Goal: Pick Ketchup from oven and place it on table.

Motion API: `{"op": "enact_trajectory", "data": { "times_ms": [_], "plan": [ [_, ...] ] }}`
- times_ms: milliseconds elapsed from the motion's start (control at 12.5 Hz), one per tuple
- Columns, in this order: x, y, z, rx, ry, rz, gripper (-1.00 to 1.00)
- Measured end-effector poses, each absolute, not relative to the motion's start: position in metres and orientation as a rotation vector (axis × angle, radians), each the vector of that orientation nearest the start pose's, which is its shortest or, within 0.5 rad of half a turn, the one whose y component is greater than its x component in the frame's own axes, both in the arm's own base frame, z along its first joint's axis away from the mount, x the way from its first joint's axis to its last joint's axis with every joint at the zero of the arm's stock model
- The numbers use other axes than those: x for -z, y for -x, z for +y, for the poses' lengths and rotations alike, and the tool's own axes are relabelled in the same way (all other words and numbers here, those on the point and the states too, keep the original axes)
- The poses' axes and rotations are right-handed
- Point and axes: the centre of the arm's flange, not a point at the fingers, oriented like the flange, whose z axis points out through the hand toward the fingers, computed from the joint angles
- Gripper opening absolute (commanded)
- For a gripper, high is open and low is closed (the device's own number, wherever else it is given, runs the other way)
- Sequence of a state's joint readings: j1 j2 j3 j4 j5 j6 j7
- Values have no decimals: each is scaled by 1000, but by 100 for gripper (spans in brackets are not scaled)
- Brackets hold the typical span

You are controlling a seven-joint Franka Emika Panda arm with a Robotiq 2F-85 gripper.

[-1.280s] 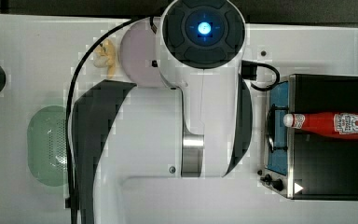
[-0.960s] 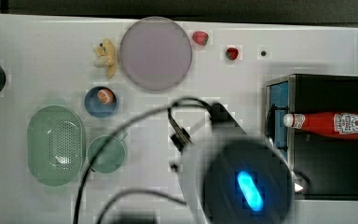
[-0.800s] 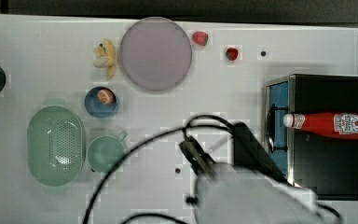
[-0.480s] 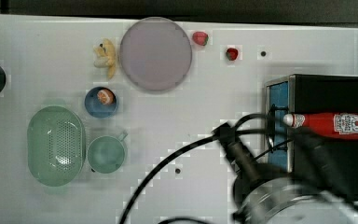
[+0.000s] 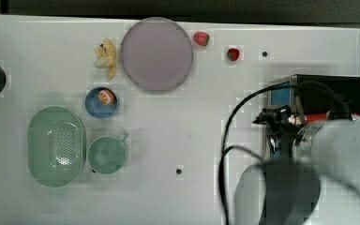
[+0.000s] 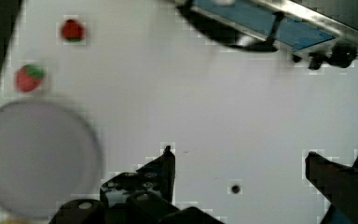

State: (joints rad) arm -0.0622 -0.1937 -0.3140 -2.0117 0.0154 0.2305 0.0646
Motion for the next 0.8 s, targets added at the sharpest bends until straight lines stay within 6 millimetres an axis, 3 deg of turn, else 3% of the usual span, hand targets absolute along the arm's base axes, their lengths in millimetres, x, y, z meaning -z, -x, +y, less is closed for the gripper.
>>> {"op": "enact_trajectory", "data": {
  "times_ms": [160,240,480,800],
  "plan": [
    [-489,-464,-226,-155,2479,1858,100],
    [-478,-466,-246,-140,2442,1910,100],
    [-473,-469,-306,24,2399,2036,100],
    [-467,-473,-369,132,2344,2185,100]
  ]
}}
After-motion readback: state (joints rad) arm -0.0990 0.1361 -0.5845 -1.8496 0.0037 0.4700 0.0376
